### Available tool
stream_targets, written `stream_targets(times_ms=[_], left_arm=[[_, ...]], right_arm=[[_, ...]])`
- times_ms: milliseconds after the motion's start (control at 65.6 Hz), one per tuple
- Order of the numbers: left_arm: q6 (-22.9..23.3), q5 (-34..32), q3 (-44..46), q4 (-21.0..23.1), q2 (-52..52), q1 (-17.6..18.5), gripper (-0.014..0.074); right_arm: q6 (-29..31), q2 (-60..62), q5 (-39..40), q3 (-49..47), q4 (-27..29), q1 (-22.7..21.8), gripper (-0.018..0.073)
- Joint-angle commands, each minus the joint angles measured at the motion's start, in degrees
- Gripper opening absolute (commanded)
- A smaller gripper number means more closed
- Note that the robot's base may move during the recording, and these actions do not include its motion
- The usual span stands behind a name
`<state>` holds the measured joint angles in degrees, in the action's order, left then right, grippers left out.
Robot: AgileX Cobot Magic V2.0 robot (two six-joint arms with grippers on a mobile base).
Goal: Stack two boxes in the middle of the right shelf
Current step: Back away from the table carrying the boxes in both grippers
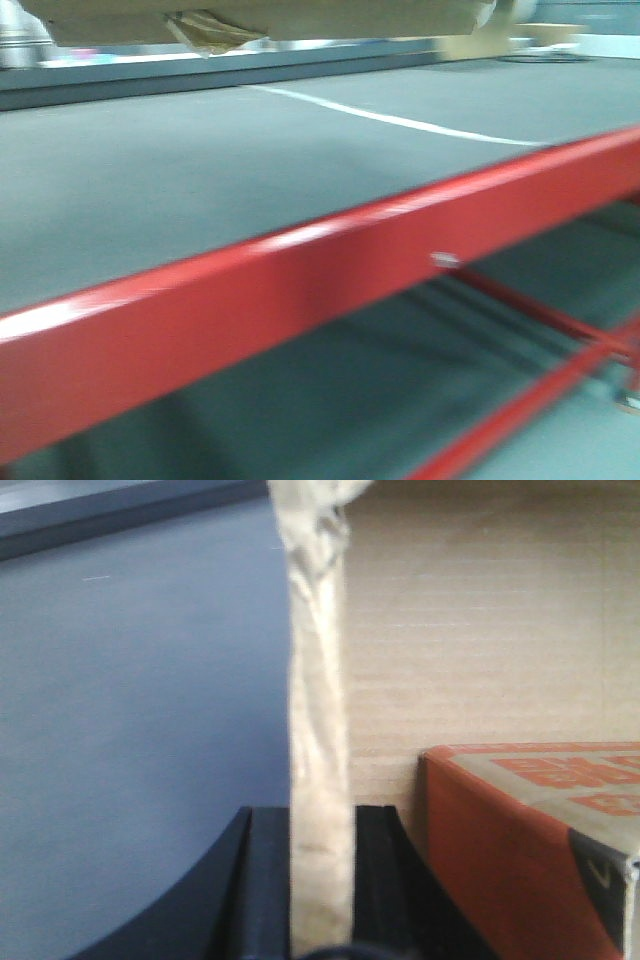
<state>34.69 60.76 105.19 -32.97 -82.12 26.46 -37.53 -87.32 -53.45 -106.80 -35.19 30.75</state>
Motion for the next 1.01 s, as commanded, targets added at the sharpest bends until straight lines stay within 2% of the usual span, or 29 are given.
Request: stream_targets(times_ms=[0, 991], left_arm=[[0.71, -1.91, 0.78, -1.02, 0.23, 0.09, -0.0111], [0.71, -1.91, 0.78, -2.32, 0.23, 0.09, -0.0111]], right_arm=[[0.01, 1.05, 2.90, -0.67, -2.53, -0.23, -0.0153], [0.01, 1.05, 2.90, -0.67, -2.53, -0.23, -0.0153]])
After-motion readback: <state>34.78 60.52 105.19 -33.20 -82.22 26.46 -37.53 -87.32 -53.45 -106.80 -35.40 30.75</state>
